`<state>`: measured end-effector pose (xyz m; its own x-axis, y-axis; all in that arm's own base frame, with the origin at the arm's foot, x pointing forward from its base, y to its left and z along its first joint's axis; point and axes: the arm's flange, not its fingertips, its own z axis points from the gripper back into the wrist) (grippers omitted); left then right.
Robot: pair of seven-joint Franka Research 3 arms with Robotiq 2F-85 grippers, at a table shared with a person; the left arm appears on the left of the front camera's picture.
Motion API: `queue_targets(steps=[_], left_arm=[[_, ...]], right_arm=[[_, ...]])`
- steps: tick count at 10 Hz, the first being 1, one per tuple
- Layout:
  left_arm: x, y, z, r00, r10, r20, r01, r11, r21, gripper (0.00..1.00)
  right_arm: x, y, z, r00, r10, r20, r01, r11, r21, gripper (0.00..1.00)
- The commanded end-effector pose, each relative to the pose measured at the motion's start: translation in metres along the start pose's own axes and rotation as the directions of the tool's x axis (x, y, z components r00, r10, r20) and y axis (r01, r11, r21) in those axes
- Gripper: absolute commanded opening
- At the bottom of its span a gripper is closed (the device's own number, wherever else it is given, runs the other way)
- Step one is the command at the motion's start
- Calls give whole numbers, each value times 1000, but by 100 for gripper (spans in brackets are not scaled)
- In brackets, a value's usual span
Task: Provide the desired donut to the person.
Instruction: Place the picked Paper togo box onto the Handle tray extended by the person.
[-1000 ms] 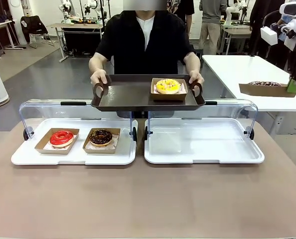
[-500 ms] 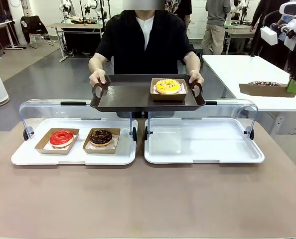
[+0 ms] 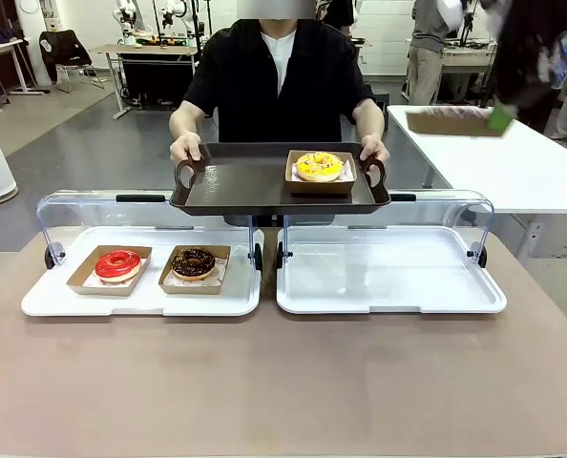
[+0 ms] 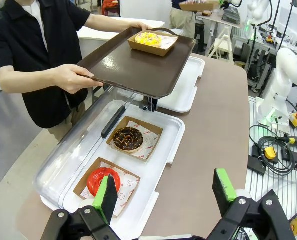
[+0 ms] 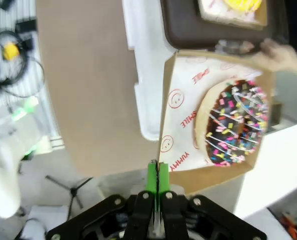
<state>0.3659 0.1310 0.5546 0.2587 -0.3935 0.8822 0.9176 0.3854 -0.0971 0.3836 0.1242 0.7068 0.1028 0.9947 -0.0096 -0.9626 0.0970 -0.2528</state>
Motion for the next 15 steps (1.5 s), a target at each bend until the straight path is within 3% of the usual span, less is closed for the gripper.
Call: queue_targets(steps=[1,5,8,10,13,15], left_arm=[[1,-1,1,1000,1,14,-1,1000,-2,100],[1,-1,1,1000,1,14,-1,1000,-2,100],[1,-1,1,1000,1,14,-1,1000,-2,100],[1,-1,1,1000,1,14,-1,1000,-2,100],[1,-1,1,1000,1,14,-1,1000,-2,100],[1,-1,1,1000,1,14,-1,1000,-2,100]], right_arm=[[56,-17,32,999,30,-40,-31,999,-20,1],[200,-31,68,966,241,89,-238,970,-37,1],[273,-43,45,979,185,84,-173,977,-128,1],[301,-57,1,991,113,70,-105,988,-110,1],[326,-71,-55,968,216,123,-207,975,-84,1],[329,-83,-82,971,194,140,-191,981,-34,1]])
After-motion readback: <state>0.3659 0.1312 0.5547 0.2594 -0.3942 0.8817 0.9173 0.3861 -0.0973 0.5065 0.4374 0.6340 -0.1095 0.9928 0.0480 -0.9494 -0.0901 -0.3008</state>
